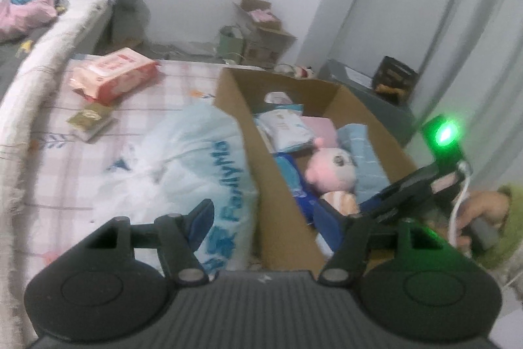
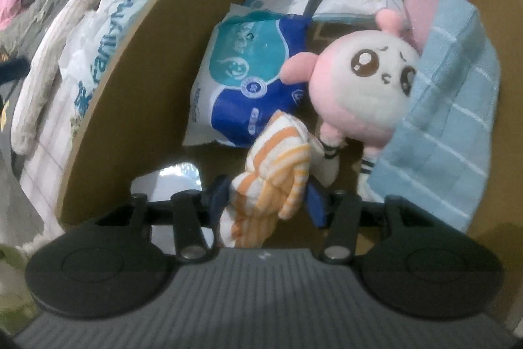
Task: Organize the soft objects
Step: 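Open both grippers to release the striped cloth into the box, then close the left gripper on the green-and-white cloth while the right gripper moves to the gold packet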
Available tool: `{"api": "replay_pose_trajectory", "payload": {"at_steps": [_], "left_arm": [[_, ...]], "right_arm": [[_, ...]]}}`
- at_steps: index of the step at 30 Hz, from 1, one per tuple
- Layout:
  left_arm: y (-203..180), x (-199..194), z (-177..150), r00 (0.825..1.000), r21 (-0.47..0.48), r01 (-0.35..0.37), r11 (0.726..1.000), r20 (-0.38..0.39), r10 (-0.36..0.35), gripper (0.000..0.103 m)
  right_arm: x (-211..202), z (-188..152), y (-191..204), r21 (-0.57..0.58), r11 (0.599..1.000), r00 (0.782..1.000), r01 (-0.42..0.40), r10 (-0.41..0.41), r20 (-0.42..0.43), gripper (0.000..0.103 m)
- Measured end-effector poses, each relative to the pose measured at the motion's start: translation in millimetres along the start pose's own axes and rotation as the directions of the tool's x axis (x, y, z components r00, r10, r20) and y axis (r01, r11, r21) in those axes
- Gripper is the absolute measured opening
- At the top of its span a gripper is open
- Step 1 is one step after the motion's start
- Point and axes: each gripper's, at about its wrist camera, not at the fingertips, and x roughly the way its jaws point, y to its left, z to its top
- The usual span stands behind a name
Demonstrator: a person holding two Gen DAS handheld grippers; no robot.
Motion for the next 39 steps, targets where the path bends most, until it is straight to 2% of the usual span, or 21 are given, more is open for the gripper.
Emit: {"api": "replay_pose_trajectory", "payload": {"at_steps": [6, 15, 19, 24, 26, 29, 32, 36, 39], "left_arm": [[20, -21, -21, 0.998, 0.020, -0.056, 0.998, 0.038, 0.055, 0.078], [52, -46, -52, 0.984, 0.048, -0.174, 0.983, 0.052, 0.172, 0.082], [56, -44, -67, 0.982, 0.057, -0.187, 0.981, 0.024, 0.186, 0.084], [51, -21, -77, 0.973, 0.086, -0.224, 0.971, -0.037, 0.227, 0.084], [45, -8, -80, 0.964, 0.130, -0.252, 0.959, -0.053, 0.261, 0.084], [36, 16, -84, 0.952, 0.209, -0.278, 0.938, -0.071, 0.298, 0.088], [32, 39, -88, 0.932, 0.257, -0.313, 0.915, -0.102, 0.347, 0.088], [33, 56, -93, 0.923, 0.277, -0.324, 0.905, -0.116, 0.366, 0.088], [41, 58, -97, 0.917, 0.259, -0.340, 0.904, -0.120, 0.379, 0.070]], "right_arm": [[-26, -6, -13, 0.110, 0.993, 0.994, -0.048, 0.036, 0.106, 0.071], [-53, -20, -19, 0.207, 0.965, 0.963, -0.158, 0.105, 0.247, 0.073], [-68, -21, -4, 0.199, 0.956, 0.939, -0.218, 0.150, 0.308, 0.073], [-81, -22, 38, 0.115, 0.935, 0.885, -0.336, 0.272, 0.377, 0.073], [-80, -21, 58, 0.082, 0.926, 0.870, -0.368, 0.311, 0.382, 0.073], [-72, -17, 85, 0.053, 0.913, 0.862, -0.405, 0.362, 0.354, 0.073], [-63, -11, 109, 0.026, 0.908, 0.863, -0.417, 0.387, 0.325, 0.073], [-58, 2, 132, -0.006, 0.911, 0.870, -0.411, 0.395, 0.294, 0.073], [-59, 11, 144, -0.030, 0.916, 0.877, -0.400, 0.392, 0.278, 0.073]]}}
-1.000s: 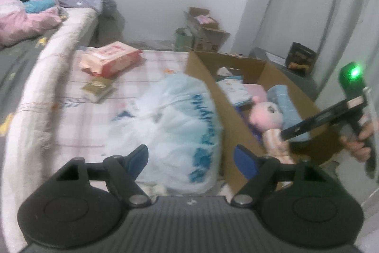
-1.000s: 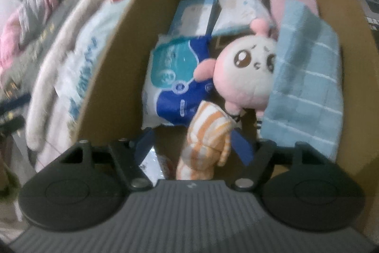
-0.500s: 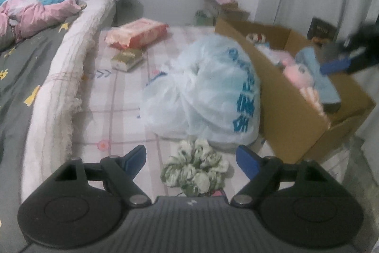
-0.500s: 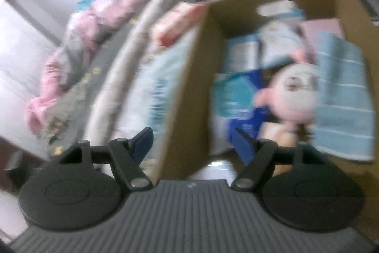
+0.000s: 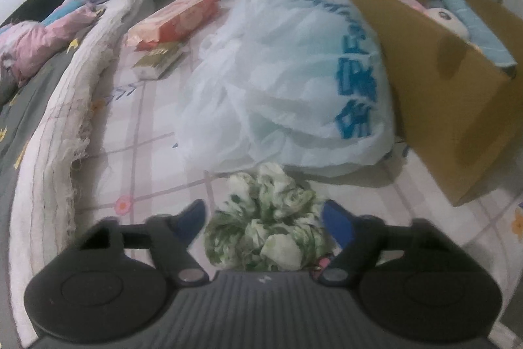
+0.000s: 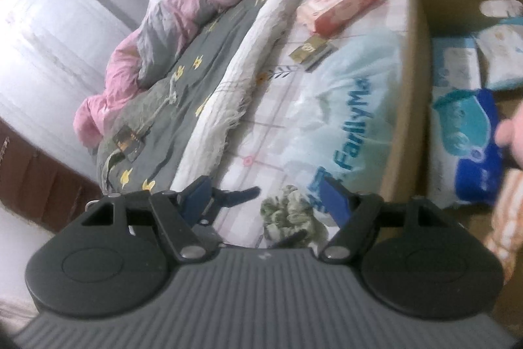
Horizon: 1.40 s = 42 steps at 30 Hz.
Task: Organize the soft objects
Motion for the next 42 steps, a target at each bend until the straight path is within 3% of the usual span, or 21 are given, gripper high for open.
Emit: {"api": "replay_pose_trajectory", "payload": {"at_steps": [1, 5, 11, 12, 13, 19, 24, 28, 31, 36, 42], "left_arm": [[3, 2, -1, 1.000, -0.011, -0.001, 1.000, -0.009, 0.001, 0.060], [24, 2, -9, 0.999, -0.080, 0.040, 0.996, -0.011, -0.041, 0.039], [53, -7, -16, 1.000, -0.125, 0.015, 0.992, 0.008, -0.015, 0.024], [59, -7, -17, 1.000, -0.139, 0.015, 0.990, 0.012, -0.014, 0.020], [66, -7, -17, 1.000, -0.155, 0.013, 0.988, 0.011, -0.011, 0.010], [105, 10, -9, 1.000, -0.244, -0.009, 0.970, -0.001, 0.009, 0.010], [114, 18, -5, 1.000, -0.251, 0.008, 0.968, -0.004, -0.009, 0.012], [116, 20, -6, 0.999, -0.255, 0.033, 0.966, 0.002, -0.033, 0.020], [117, 22, -7, 0.999, -0.260, 0.047, 0.964, 0.004, -0.048, 0.021], [118, 21, -9, 0.998, -0.260, 0.056, 0.964, 0.020, -0.053, 0.022], [120, 7, -15, 0.998, -0.262, 0.054, 0.963, 0.049, -0.043, 0.048]], "right_arm": [[2, 3, 5, -0.009, 1.000, 1.000, 0.004, -0.004, -0.002, 0.073], [11, 23, 17, -0.035, 0.999, 1.000, 0.007, -0.007, -0.012, 0.073], [48, 77, 36, -0.069, 0.997, 0.999, 0.028, -0.030, -0.028, 0.076], [59, 90, 38, -0.068, 0.997, 0.999, 0.031, -0.034, -0.037, 0.077], [72, 104, 39, -0.060, 0.997, 0.998, 0.038, -0.041, -0.042, 0.078], [173, 182, 25, 0.062, 0.986, 0.983, 0.157, -0.150, -0.109, 0.081], [262, 224, -15, 0.207, 0.923, 0.938, 0.325, -0.287, -0.193, 0.081], [308, 236, -32, 0.228, 0.878, 0.899, 0.421, -0.371, -0.231, 0.082], [333, 238, -35, 0.220, 0.856, 0.875, 0.468, -0.414, -0.251, 0.082], [358, 230, -33, 0.151, 0.851, 0.851, 0.503, -0.458, -0.256, 0.080], [356, 227, -33, 0.136, 0.868, 0.869, 0.478, -0.445, -0.216, 0.068]]}}
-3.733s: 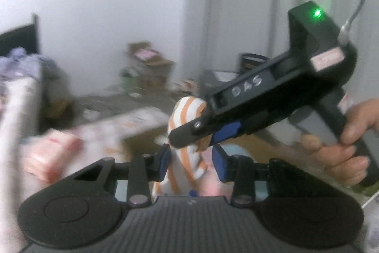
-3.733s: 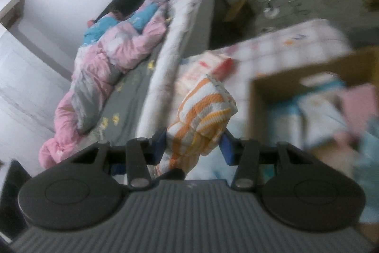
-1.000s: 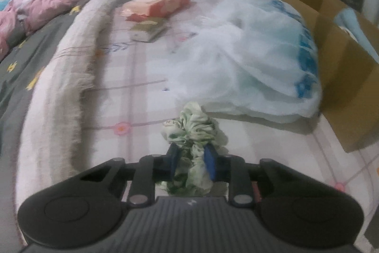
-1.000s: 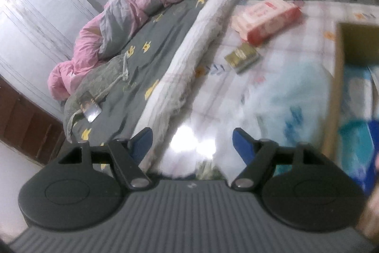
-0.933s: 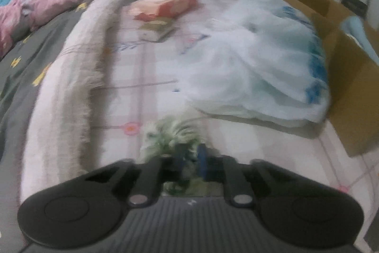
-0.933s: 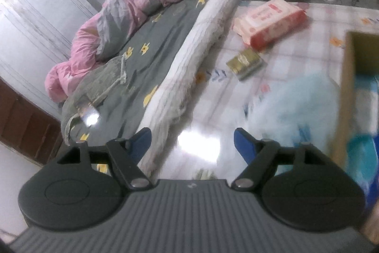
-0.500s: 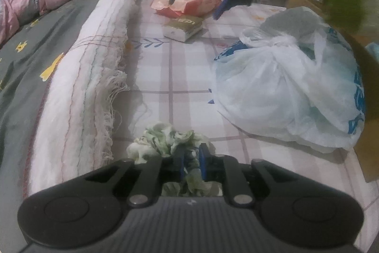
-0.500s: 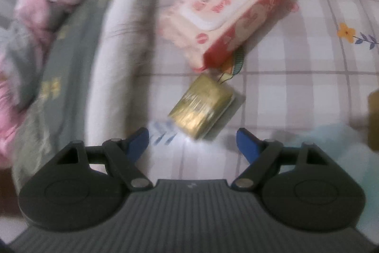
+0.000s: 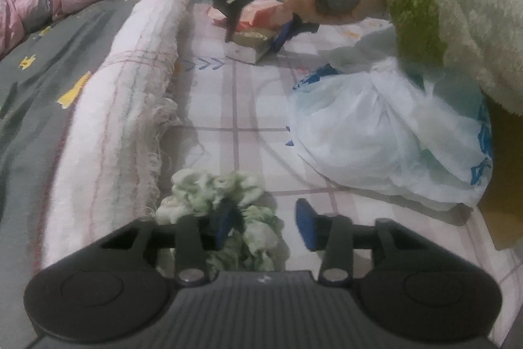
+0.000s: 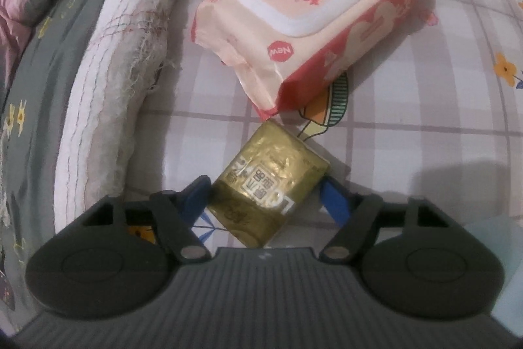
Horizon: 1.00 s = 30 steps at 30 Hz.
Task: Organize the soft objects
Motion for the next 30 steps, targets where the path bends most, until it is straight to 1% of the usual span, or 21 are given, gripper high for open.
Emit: {"api": "replay_pose_trajectory", "payload": {"at_steps": [2, 3, 6, 8, 13, 15, 16, 17, 19, 22, 25, 28, 30], "left_arm": [[3, -3, 1, 1.000, -0.007, -0.001, 1.000, 0.012, 0.001, 0.058], [4, -3, 2, 1.000, -0.010, -0.007, 1.000, 0.014, 0.007, 0.059], [5, -5, 5, 0.999, -0.004, -0.029, 1.000, 0.016, 0.029, 0.059], [5, -7, 5, 0.999, 0.001, -0.031, 1.000, 0.027, 0.031, 0.059], [1, -1, 4, 0.998, 0.016, -0.052, 0.999, 0.026, 0.051, 0.059], [0, 8, 5, 0.998, 0.024, -0.062, 0.998, 0.003, 0.062, 0.058], [-1, 12, 5, 0.998, 0.026, -0.068, 0.997, -0.008, 0.068, 0.055], [-1, 17, 6, 0.997, 0.027, -0.079, 0.997, -0.023, 0.080, 0.049], [-1, 24, 6, 0.994, 0.020, -0.102, 0.995, -0.046, 0.103, 0.043], [0, 25, 11, 0.991, 0.006, -0.120, 0.993, -0.049, 0.121, 0.021], [0, 20, 13, 0.991, -0.013, -0.123, 0.992, -0.047, 0.123, 0.017], [-6, 7, 14, 0.991, -0.001, -0.134, 0.991, -0.014, 0.134, 0.016], [-12, -2, 16, 0.991, 0.005, -0.134, 0.991, 0.008, 0.134, 0.016]], "right_arm": [[-2, -2, -4, 0.004, 1.000, 1.000, -0.017, 0.017, 0.001, 0.065], [-4, -4, -6, 0.007, 1.000, 1.000, -0.024, 0.024, 0.000, 0.062], [-11, -8, -14, 0.018, 0.999, 0.999, -0.049, 0.049, -0.004, 0.055], [-17, -10, -18, 0.023, 0.997, 0.997, -0.072, 0.072, -0.003, 0.052], [-44, -19, -24, 0.013, 0.990, 0.990, -0.141, 0.140, 0.020, 0.046], [-57, -25, -26, 0.006, 0.985, 0.984, -0.175, 0.174, 0.028, 0.044], [-63, -27, -28, 0.006, 0.982, 0.981, -0.190, 0.190, 0.031, 0.044], [-70, -31, -29, 0.005, 0.978, 0.977, -0.210, 0.210, 0.034, 0.043], [-85, -37, -35, 0.009, 0.969, 0.968, -0.249, 0.248, 0.044, 0.043], [-106, -48, -44, 0.014, 0.953, 0.951, -0.303, 0.302, 0.059, 0.042], [-125, -58, -54, 0.020, 0.938, 0.936, -0.346, 0.343, 0.074, 0.040], [-145, -70, -68, 0.026, 0.922, 0.920, -0.385, 0.381, 0.092, 0.036], [-157, -78, -78, 0.035, 0.910, 0.907, -0.413, 0.409, 0.098, 0.024]]}}
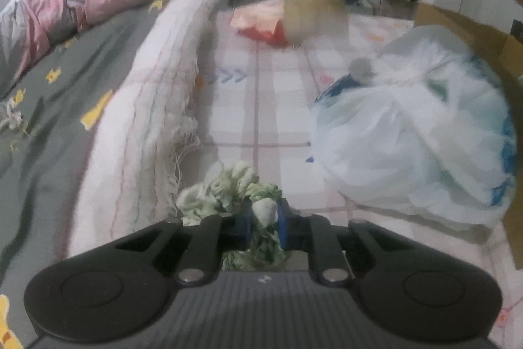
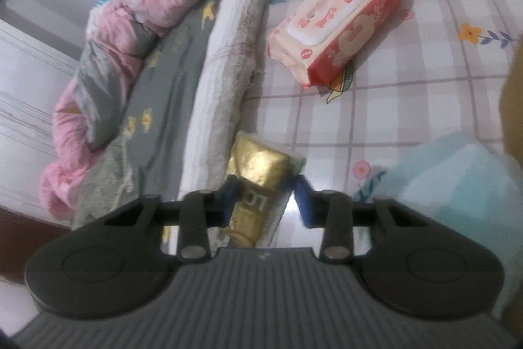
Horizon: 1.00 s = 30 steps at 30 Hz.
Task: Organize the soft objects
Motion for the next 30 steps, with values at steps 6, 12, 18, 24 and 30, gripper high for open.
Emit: {"api": "replay_pose_trajectory", "payload": {"at_steps": [6, 12, 18, 24, 30], "left_arm": [[-9, -23, 4, 0.999, 0.006, 0.007, 1.000, 0.046, -0.007, 0.016], [-13, -31, -2, 0.998, 0.002, 0.022, 1.000, 0.052, -0.022, 0.016], [-11, -26, -3, 0.998, -0.031, 0.033, 0.999, 0.046, -0.032, 0.016], [-5, -21, -1, 0.998, -0.063, 0.046, 0.997, 0.042, -0.043, 0.016], [-1, -13, 2, 0.998, -0.069, 0.058, 0.996, 0.043, -0.055, 0.016]], "right_arm": [[-38, -22, -15, 0.013, 0.999, 0.999, -0.038, 0.038, 0.027, 0.022], [-50, -45, -12, -0.058, 0.998, 1.000, -0.014, 0.014, -0.013, 0.024], [-14, -38, 16, -0.162, 0.982, 0.993, 0.098, -0.107, -0.045, 0.055], [66, -6, 30, -0.157, 0.957, 0.955, 0.246, -0.267, -0.130, 0.082], [127, 11, 12, -0.072, 0.921, 0.893, 0.383, -0.390, -0.225, 0.083]]}}
